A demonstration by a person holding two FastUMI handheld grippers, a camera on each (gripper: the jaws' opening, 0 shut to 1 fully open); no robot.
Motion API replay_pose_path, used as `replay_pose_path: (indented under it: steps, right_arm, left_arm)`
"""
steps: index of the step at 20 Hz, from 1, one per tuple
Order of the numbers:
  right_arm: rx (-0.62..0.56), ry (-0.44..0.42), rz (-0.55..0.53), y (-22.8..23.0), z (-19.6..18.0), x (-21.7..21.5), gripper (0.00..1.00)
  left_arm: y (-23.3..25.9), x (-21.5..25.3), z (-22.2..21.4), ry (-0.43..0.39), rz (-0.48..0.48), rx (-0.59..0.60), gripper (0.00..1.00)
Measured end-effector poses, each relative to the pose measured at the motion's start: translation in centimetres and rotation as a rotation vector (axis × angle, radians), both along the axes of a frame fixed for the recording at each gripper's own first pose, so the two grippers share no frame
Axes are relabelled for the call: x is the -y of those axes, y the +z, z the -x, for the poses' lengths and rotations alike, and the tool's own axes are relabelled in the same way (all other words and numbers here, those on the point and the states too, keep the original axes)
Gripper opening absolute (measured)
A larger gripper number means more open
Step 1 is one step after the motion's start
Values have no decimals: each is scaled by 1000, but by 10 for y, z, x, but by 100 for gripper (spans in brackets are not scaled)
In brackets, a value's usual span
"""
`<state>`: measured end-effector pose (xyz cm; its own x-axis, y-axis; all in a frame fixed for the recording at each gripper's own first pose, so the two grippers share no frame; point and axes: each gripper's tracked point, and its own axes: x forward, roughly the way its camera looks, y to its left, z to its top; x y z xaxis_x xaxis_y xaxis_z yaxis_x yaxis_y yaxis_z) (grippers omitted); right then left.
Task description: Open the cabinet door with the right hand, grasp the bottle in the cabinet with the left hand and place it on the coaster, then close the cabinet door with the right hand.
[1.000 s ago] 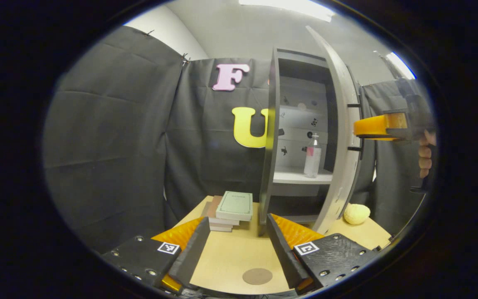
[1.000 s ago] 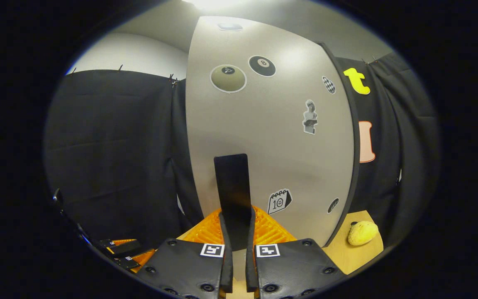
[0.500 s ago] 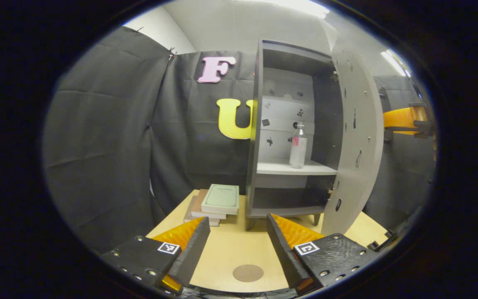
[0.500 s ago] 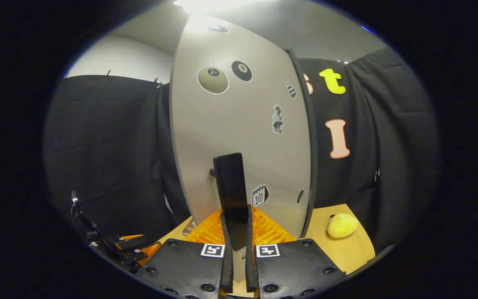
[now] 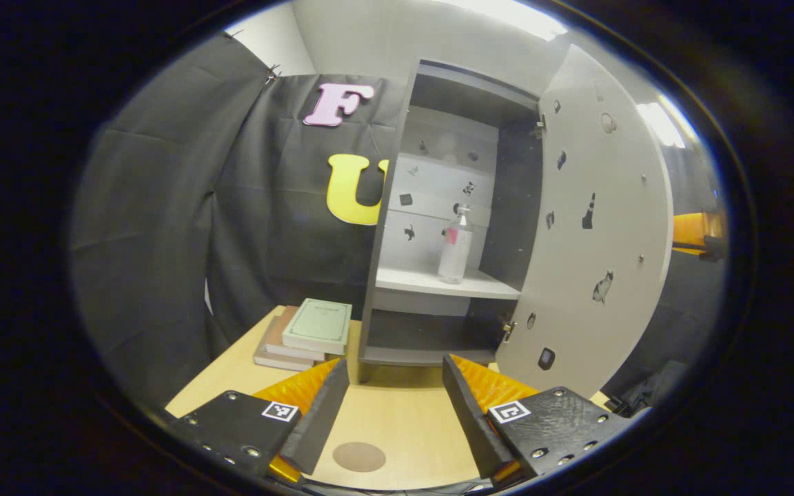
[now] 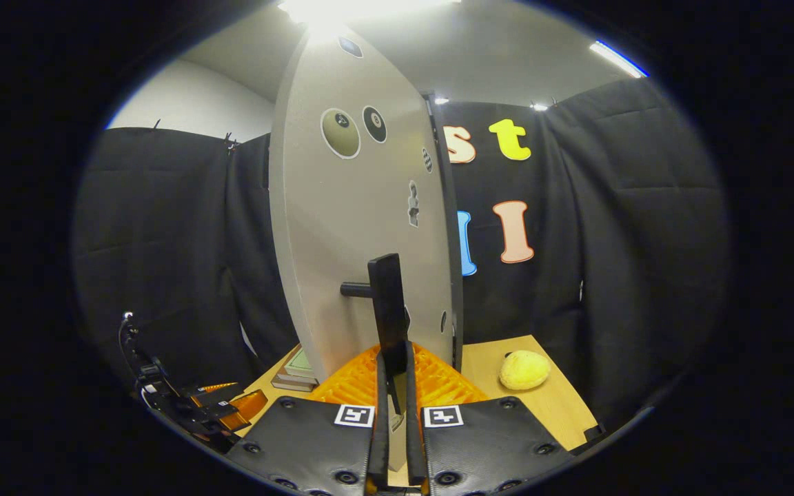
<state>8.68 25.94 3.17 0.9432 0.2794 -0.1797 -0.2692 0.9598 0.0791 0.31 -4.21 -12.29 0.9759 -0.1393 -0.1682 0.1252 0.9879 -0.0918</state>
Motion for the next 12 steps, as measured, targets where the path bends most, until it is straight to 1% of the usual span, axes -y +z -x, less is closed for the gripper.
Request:
replay_pose_path:
  steps: [3,4,5,7,8,9,10,11,12]
  right_arm:
    - [7,-49,18,2,-2,16,12]
    - [14,-53,27,1,-3,18,12]
    - [27,-53,33,3,-5,22,12]
    - [45,-70,42,4,-10,28,12]
    - [52,-86,57,4,-11,34,12]
    - [62,-105,70,5,-13,39,12]
    - [69,-124,78,5,-15,46,10]
    - [74,-143,73,7,-17,52,8]
    - [74,-150,57,7,-18,51,5]
  left_arm:
    - [-2,8,-4,-29,-12,-1,82]
    - [-3,9,-4,-40,-20,-3,85]
    - [-3,11,-3,-51,-26,-8,82]
    - [-8,19,-4,-70,-36,-14,82]
    - [-8,23,-4,-76,-38,-15,85]
    - [-7,28,-4,-81,-38,-17,85]
    - [-6,30,-3,-82,-37,-17,82]
    - [-5,32,-2,-83,-37,-18,85]
    - [-6,35,-2,-85,-37,-19,84]
